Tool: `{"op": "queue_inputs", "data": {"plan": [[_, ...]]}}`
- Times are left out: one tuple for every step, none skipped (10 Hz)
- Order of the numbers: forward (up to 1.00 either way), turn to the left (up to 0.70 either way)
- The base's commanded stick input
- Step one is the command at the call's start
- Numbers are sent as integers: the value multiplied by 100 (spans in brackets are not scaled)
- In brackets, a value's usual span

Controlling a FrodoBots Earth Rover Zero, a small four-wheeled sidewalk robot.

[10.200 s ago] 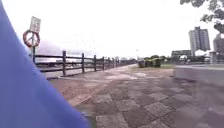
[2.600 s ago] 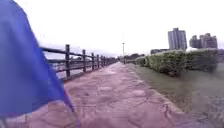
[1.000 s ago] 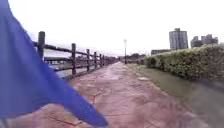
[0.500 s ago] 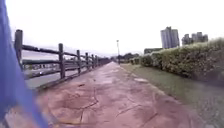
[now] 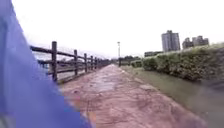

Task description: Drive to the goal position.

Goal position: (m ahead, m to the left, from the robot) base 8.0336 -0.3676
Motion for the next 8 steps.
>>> {"op": "queue_inputs", "data": {"plan": [[100,0],[100,0],[100,0],[100,0],[100,0],[100,0],[100,0],[100,0]]}}
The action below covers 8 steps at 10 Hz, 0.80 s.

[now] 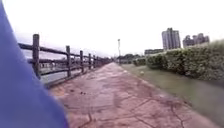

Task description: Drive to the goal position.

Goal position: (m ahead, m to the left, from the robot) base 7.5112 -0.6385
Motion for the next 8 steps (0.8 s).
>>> {"op": "queue_inputs", "data": {"plan": [[100,0],[100,0],[100,0],[100,0],[100,0],[100,0],[100,39],[100,32]]}}
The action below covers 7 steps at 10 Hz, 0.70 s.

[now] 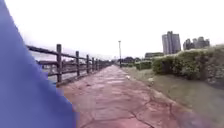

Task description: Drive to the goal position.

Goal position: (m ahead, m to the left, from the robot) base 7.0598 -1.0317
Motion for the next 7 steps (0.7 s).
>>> {"op": "queue_inputs", "data": {"plan": [[100,13],[100,0],[100,0],[100,0],[100,0],[100,0],[100,0]]}}
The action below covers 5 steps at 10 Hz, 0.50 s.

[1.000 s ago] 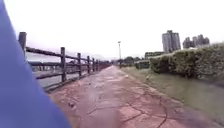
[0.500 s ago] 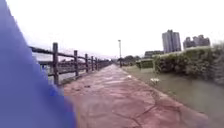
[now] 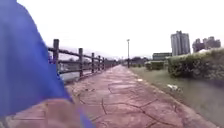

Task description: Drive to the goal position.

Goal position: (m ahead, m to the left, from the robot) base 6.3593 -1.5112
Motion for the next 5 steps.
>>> {"op": "queue_inputs", "data": {"plan": [[100,0],[100,0],[100,0],[100,0],[100,0]]}}
